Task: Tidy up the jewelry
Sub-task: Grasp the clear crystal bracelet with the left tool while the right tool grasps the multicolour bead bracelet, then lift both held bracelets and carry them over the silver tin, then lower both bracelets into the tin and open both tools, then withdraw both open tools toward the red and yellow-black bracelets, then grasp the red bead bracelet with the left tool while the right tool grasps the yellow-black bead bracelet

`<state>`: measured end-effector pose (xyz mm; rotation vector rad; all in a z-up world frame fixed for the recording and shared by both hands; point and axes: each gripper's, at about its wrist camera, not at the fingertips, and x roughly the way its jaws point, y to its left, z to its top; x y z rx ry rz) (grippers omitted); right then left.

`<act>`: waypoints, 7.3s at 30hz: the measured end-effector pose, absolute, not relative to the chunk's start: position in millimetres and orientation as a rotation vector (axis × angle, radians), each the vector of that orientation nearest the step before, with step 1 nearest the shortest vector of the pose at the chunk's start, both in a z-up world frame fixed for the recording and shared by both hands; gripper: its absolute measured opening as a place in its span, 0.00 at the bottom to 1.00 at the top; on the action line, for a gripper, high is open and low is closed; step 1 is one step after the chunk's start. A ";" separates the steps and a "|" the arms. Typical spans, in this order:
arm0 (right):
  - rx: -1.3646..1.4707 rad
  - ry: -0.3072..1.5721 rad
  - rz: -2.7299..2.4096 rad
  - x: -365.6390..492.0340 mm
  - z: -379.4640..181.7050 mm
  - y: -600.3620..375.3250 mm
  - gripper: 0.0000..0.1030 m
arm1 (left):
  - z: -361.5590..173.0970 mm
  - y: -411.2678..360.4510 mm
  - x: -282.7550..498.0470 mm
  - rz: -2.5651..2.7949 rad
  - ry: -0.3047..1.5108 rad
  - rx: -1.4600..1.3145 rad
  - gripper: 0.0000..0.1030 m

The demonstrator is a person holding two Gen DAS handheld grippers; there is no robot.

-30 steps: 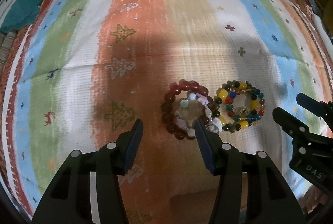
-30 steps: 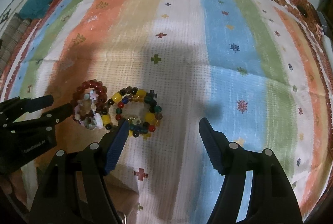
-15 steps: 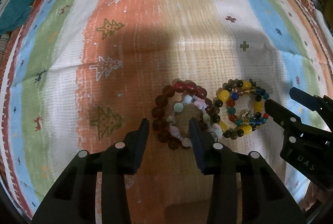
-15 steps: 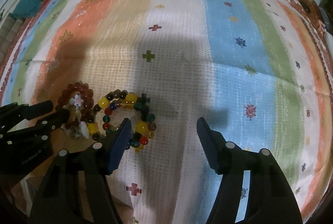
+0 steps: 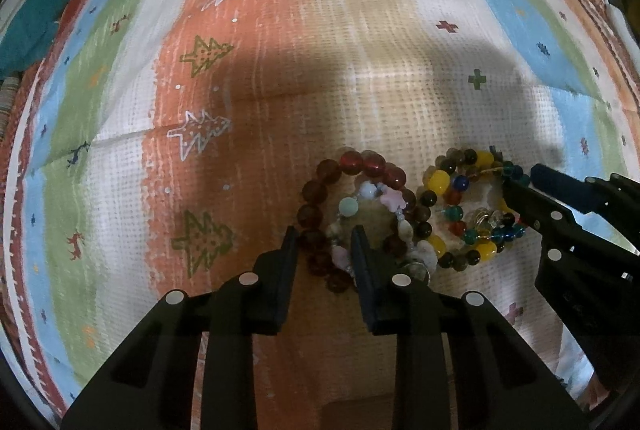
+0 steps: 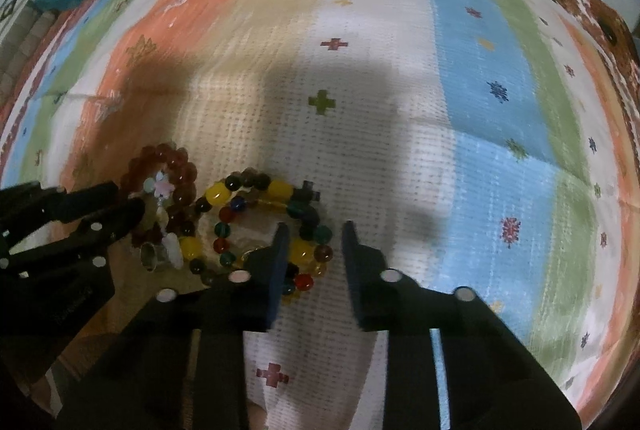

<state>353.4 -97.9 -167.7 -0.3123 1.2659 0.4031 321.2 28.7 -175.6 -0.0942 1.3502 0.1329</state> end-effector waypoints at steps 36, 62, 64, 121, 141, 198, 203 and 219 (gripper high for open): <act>-0.283 1.140 0.459 330.2 -109.5 -102.6 0.10 | -128.5 34.6 293.4 0.134 1.254 -0.120 0.09; -0.232 1.034 0.477 285.9 -65.2 -121.5 0.10 | -64.3 27.3 249.5 0.103 1.108 -0.119 0.09; -0.237 1.022 0.476 281.2 -62.7 -122.6 0.10 | -60.5 27.8 246.2 0.101 1.099 -0.124 0.09; -0.213 0.901 0.555 175.5 -32.2 -140.9 0.10 | -24.1 -3.2 130.7 0.002 0.954 -0.128 0.09; -0.185 0.979 0.489 188.1 -43.8 -150.8 0.31 | -35.3 13.5 136.7 0.063 1.017 -0.180 0.25; -0.287 1.220 0.331 332.5 -138.3 -116.5 0.71 | -132.7 61.5 280.0 0.189 1.269 -0.161 0.61; -0.299 1.241 0.327 340.9 -148.2 -111.7 0.71 | -146.1 62.7 290.5 0.187 1.294 -0.149 0.61; -0.345 1.290 0.311 361.8 -174.4 -101.0 0.58 | -175.4 63.3 309.8 0.176 1.344 -0.139 0.51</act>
